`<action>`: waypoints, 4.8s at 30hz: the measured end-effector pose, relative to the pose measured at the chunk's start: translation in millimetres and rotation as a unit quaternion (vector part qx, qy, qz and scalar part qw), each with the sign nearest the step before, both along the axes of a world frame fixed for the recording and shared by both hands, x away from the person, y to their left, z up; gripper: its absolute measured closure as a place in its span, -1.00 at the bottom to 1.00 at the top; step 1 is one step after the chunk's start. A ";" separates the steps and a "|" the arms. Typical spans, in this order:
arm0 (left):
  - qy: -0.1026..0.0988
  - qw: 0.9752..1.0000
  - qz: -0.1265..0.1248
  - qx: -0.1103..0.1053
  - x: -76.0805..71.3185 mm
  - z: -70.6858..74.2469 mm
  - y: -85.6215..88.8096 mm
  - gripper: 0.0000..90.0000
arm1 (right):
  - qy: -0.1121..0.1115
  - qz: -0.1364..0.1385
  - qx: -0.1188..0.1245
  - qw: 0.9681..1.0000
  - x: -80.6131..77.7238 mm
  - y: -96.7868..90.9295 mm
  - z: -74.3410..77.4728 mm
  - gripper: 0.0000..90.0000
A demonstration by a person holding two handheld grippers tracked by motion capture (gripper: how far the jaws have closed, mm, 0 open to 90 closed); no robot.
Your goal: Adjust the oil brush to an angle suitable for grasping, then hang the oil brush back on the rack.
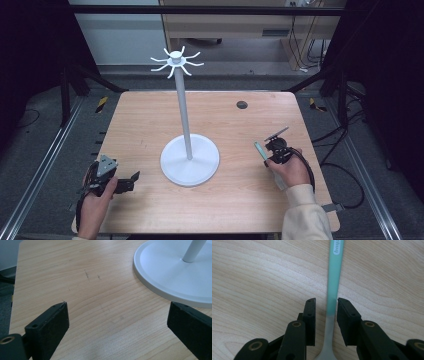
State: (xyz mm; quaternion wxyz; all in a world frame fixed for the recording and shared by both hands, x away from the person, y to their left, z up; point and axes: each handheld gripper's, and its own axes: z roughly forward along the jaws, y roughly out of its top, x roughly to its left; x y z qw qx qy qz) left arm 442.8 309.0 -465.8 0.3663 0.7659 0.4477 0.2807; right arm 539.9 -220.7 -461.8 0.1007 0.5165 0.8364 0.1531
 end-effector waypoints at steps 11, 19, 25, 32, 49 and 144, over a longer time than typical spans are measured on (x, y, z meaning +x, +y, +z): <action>0.002 1.000 -0.005 0.003 0.2 -0.8 -2.6 -0.92 | 0.012 -0.004 -0.003 1.000 0.6 -0.4 -3.1 0.64; 0.001 1.000 -0.005 0.003 0.2 -0.6 -2.0 -0.92 | 0.022 -0.014 0.004 1.000 1.7 -4.2 -7.1 0.71; 0.001 1.000 -0.006 0.004 0.3 -0.8 -2.9 -0.92 | 0.022 -0.014 0.003 1.000 1.8 -5.1 -7.3 0.77; 0.002 1.000 -0.008 0.003 0.3 -0.9 -3.4 -0.92 | 0.020 -0.016 -0.001 1.000 2.1 -4.9 -7.3 0.82; 0.002 1.000 -0.008 0.004 0.4 -1.3 -3.0 -0.92 | -0.064 -0.004 0.048 0.997 -2.1 -6.5 20.3 0.84; -0.009 1.000 -0.008 0.020 -2.3 1.0 -6.7 -0.92 | -0.376 0.140 0.306 0.863 -56.8 73.5 197.0 0.84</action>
